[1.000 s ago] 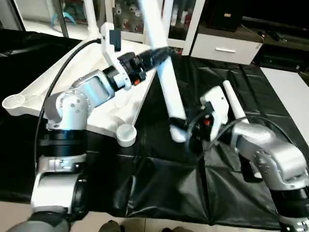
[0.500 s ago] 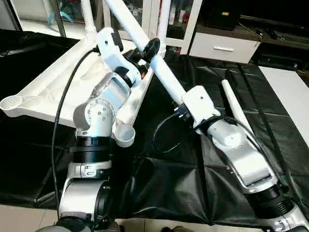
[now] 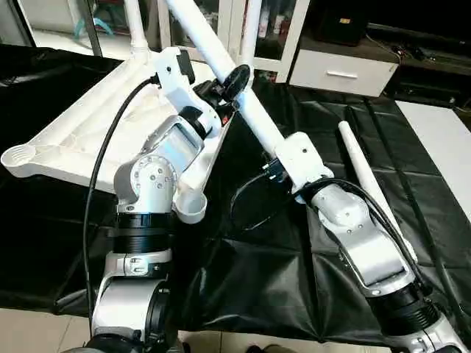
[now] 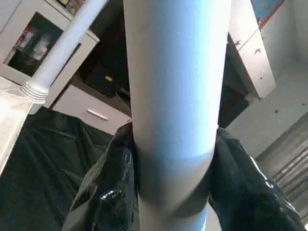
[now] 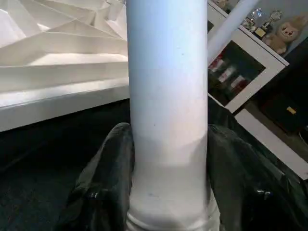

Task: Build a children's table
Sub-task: Pick table leg

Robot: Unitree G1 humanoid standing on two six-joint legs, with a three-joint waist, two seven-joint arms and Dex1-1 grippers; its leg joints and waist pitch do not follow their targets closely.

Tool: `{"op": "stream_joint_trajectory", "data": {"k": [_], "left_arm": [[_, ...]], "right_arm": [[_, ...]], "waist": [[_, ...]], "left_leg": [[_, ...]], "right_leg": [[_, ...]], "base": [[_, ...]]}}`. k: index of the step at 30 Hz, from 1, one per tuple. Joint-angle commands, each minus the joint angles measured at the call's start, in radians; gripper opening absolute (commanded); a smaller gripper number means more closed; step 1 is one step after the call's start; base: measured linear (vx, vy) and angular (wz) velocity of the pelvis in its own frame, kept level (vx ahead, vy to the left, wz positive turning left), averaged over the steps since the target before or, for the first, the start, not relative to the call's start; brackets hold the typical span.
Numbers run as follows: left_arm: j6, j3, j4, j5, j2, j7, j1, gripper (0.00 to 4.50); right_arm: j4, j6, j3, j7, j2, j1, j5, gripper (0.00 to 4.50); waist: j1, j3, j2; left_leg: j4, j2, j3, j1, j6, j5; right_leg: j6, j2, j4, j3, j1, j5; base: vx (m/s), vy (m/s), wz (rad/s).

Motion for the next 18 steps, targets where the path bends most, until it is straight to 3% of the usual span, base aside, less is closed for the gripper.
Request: {"op": "stream_joint_trajectory", "data": {"k": [1, 7, 9, 10, 12, 13, 14, 18], "left_arm": [[0.012, -0.003, -0.007, 0.000, 0.000, 0.002, 0.009, 1.82], [0.017, 0.007, -0.010, -0.015, 0.005, -0.004, 0.010, 1.78], [0.020, 0.006, -0.009, -0.021, 0.015, -0.026, 0.007, 1.77], [0.029, 0.002, -0.010, -0.027, 0.026, -0.050, 0.005, 1.77], [0.040, -0.004, -0.011, -0.033, 0.041, -0.081, 0.001, 1.77], [0.063, -0.015, -0.013, -0.043, 0.063, -0.120, -0.002, 1.77], [0.063, -0.015, -0.013, -0.043, 0.063, -0.120, -0.002, 1.77], [0.164, -0.078, -0.026, -0.076, 0.168, -0.285, -0.015, 1.77]], "right_arm": [[-0.008, -0.023, -0.032, -0.004, 0.000, -0.013, -0.010, 1.86], [-0.001, -0.024, -0.039, 0.001, 0.004, -0.017, -0.018, 1.86], [-0.002, -0.022, -0.050, 0.028, 0.012, -0.019, 0.014, 1.86], [-0.015, -0.011, -0.070, 0.060, 0.031, -0.015, 0.068, 2.42], [-0.031, 0.004, -0.094, 0.094, 0.051, -0.013, 0.126, 2.59], [-0.051, 0.041, -0.125, 0.135, 0.067, -0.015, 0.197, 2.66], [-0.051, 0.041, -0.125, 0.135, 0.067, -0.015, 0.197, 2.75], [-0.103, 0.206, -0.254, 0.305, 0.031, -0.047, 0.427, 3.09]], "waist": [[-0.006, -0.079, 0.021], [-0.006, -0.079, 0.022], [-0.006, -0.079, 0.023], [-0.007, -0.078, 0.024], [-0.008, -0.079, 0.025], [-0.008, -0.079, 0.025], [-0.008, -0.079, 0.027], [-0.010, -0.079, 0.026]], "left_leg": [[-0.082, 0.087, -0.039, 0.020, -0.030, -0.142], [-0.081, 0.087, -0.038, 0.021, -0.026, -0.135], [-0.082, 0.087, -0.038, 0.022, -0.029, -0.144], [-0.083, 0.087, -0.038, 0.022, -0.026, -0.153], [-0.084, 0.088, -0.039, 0.023, -0.017, -0.158], [-0.084, 0.088, -0.039, 0.023, -0.017, -0.158], [-0.084, 0.090, -0.040, 0.022, -0.012, -0.143], [-0.083, 0.090, -0.037, 0.024, 0.000, -0.116]], "right_leg": [[-0.195, -0.097, -0.061, 0.063, 0.053, -0.091], [-0.201, -0.098, -0.060, 0.063, 0.053, -0.084], [-0.198, -0.098, -0.061, 0.063, 0.052, -0.095], [-0.198, -0.099, -0.062, 0.063, 0.052, -0.101], [-0.200, -0.100, -0.061, 0.063, 0.052, -0.102], [-0.200, -0.100, -0.061, 0.063, 0.052, -0.102], [-0.206, -0.099, -0.057, 0.062, 0.052, -0.082], [-0.226, -0.099, -0.054, 0.061, 0.051, -0.066]], "base": [[0.000, 0.000, 0.00], [0.000, 0.000, 0.00], [0.000, 0.000, 0.00], [0.000, 0.000, 0.00], [0.000, 0.000, 0.00], [0.000, 0.000, 0.00], [0.000, 0.000, 0.00], [0.000, 0.000, 0.00]]}}
